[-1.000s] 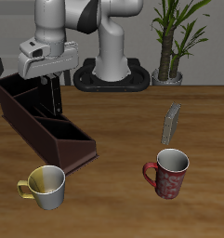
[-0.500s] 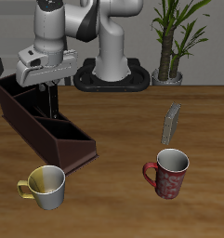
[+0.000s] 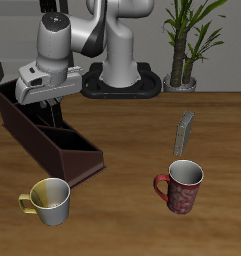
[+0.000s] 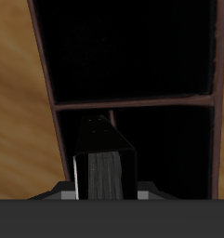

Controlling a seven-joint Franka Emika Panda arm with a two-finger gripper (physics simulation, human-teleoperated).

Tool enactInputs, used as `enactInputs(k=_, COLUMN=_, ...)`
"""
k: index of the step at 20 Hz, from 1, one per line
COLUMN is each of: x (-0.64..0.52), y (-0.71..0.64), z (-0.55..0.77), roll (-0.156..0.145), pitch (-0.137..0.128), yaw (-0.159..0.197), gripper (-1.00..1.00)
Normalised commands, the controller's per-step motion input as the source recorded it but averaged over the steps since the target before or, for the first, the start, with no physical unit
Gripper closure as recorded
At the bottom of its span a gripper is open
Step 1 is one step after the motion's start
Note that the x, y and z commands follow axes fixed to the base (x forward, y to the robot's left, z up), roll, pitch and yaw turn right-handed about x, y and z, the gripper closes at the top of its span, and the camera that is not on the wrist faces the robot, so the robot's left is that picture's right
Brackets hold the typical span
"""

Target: Place the black book into the right desk caddy's front compartment and place the yellow book into the right desk caddy's right compartment and place the red mug into the right desk caddy's left compartment

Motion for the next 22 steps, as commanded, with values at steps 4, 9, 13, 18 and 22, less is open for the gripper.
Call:
enactInputs(k=4, x=0.07, y=0.09, z=0.00, roll=0.010, pitch=0.001, yaw=-0.030, gripper=-1.00)
enactInputs(k=9, x=0.04, y=0.24, z=0.25, roll=0.023, pitch=-0.042, yaw=-0.035, gripper=-1.00)
enactInputs(k=13, x=0.07, y=0.32, z=0.43, roll=0.009, pitch=-0.063, yaw=-0.120, gripper=-1.00)
enactInputs(k=18, x=0.14, y=0.29, z=0.27, roll=0.006, pitch=-0.021, yaw=-0.147, gripper=-1.00)
enactInputs(k=22, x=0.16, y=0.45, z=0.25, roll=0.030, pitch=0.000, yaw=-0.161, gripper=-1.00)
